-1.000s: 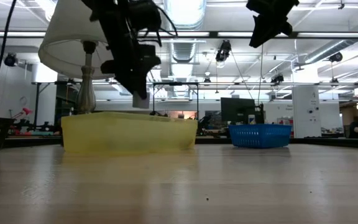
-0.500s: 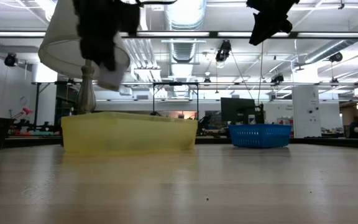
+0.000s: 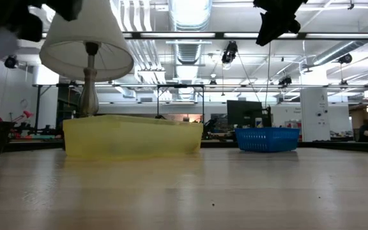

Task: Pick and place items into bin
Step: Put the white charger adapter into the black bin

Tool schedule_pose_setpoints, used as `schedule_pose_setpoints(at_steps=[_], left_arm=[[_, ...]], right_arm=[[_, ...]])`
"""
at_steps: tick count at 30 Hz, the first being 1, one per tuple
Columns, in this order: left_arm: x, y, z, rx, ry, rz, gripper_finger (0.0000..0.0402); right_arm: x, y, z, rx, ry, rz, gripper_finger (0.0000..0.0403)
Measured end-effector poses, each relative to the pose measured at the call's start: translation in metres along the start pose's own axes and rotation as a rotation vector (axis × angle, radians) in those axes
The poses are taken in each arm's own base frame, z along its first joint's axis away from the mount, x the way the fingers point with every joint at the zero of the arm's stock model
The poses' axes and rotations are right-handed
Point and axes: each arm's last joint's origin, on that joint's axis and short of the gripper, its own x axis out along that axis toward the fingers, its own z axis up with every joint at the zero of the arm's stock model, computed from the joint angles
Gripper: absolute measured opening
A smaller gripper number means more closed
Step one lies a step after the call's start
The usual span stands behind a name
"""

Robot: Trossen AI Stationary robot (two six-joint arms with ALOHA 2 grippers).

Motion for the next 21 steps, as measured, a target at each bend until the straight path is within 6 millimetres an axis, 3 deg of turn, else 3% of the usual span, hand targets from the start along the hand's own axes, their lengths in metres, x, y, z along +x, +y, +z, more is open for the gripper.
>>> schedule_pose_setpoints(at_steps=[14, 21], left_arm=[[0.045, 0.017, -0.01, -0.02, 0.069, 0.183, 0.0113], [0.063, 0.018, -0.007, 0.026, 0.046, 0.121, 0.0113]], right_arm=[[0.001, 0.0, -0.001, -0.009, 0.005, -0.003, 0.0068], [0.002, 0.0, -0.002, -0.014, 0.007, -0.004, 0.0068]])
